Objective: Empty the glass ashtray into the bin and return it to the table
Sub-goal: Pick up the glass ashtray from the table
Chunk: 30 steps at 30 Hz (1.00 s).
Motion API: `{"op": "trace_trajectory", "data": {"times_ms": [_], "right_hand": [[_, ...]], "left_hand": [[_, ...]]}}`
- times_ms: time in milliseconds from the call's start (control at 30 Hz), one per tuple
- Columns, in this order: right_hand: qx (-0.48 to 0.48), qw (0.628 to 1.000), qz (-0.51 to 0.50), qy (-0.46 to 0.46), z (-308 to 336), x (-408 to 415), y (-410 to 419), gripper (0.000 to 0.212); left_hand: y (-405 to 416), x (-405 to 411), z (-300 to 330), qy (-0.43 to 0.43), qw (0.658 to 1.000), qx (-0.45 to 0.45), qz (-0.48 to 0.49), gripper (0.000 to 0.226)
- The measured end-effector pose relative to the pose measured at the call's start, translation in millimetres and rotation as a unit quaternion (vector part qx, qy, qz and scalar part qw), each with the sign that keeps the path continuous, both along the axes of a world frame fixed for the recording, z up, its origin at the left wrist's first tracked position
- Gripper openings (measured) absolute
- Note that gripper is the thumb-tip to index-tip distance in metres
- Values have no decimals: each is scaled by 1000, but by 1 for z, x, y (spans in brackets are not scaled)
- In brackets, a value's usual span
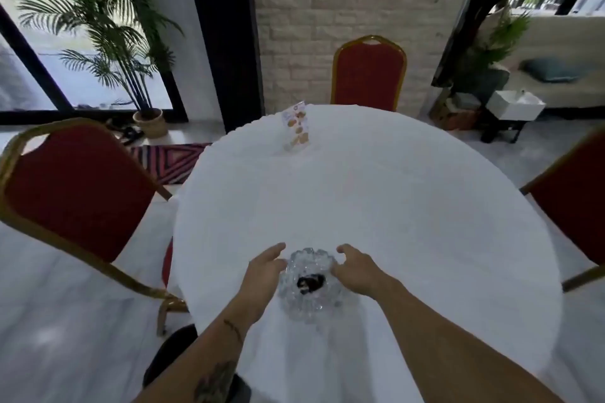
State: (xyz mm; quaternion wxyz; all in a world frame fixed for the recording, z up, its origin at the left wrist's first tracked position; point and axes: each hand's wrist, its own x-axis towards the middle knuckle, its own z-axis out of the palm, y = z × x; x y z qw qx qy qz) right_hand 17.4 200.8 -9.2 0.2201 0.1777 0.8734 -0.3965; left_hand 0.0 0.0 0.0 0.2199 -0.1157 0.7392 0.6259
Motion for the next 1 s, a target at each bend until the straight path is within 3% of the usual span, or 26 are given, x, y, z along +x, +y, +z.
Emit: {"op": "trace_trajectory", "data": {"times_ms": [333, 700, 1000], "right_hand": [[-48, 996, -36, -63, -15, -12, -2, 52], [-135, 989, -51, -36, -5, 0, -28, 42], [-156, 988, -11, 17, 21, 7, -147, 39]], "left_hand": [[17, 0, -26, -61, 998, -35, -2, 55], [-6, 19, -19, 41, 989, -136, 49, 47], [-121, 46, 25, 91, 982, -151, 67, 47]]}}
